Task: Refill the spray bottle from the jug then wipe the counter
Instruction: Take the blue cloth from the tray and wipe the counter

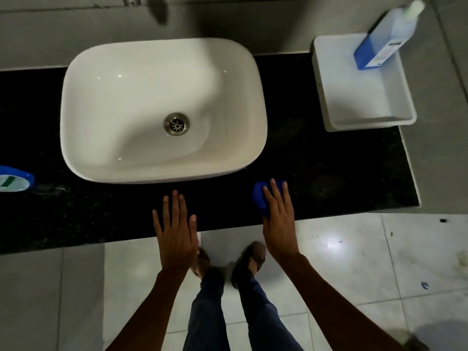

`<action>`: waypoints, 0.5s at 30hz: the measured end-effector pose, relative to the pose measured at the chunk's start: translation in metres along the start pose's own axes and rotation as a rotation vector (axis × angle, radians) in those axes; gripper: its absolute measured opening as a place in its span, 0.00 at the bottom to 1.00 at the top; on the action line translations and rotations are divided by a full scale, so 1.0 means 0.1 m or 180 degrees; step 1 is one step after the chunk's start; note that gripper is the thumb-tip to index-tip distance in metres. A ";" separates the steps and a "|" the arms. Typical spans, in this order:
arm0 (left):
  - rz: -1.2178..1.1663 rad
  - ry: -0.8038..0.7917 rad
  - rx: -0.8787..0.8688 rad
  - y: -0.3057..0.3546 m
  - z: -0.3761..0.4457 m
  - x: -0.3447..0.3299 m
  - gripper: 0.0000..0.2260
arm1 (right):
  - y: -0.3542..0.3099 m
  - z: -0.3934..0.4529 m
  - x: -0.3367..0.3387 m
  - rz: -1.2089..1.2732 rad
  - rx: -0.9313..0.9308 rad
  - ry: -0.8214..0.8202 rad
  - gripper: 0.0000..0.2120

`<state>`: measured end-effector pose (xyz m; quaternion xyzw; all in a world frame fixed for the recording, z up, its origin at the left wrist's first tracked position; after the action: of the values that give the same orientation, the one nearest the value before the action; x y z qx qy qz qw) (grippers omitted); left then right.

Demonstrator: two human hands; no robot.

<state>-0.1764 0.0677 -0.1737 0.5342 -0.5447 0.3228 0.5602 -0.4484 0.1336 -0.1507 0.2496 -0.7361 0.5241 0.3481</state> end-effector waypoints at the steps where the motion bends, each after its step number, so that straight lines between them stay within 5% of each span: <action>1: -0.0023 -0.0036 -0.0006 0.01 0.00 0.01 0.28 | -0.01 0.00 0.02 0.0175 -0.0066 -0.0016 0.33; 7: -0.0706 -0.0296 -0.0215 0.12 0.03 0.22 0.26 | -0.15 0.03 0.35 0.1366 -0.0557 -0.0156 0.28; 15: -0.1149 -0.0697 -0.0733 0.97 0.19 0.38 0.25 | -0.27 0.07 0.68 0.1741 -0.0874 0.0267 0.27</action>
<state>-0.2652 0.0630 -0.1169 0.5872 -0.5311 0.0933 0.6036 -0.4733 0.1177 -0.0834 -0.0291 -0.8249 0.5038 0.2547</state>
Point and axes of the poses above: each hand's wrist, its own z-axis towards the middle knuckle, its own x-axis out of the back of the hand, y = z × x, the point moved 2 cm from there along z, towards the middle knuckle, and after that the axes turned 8 degrees about -y, right-handed, at the moved point
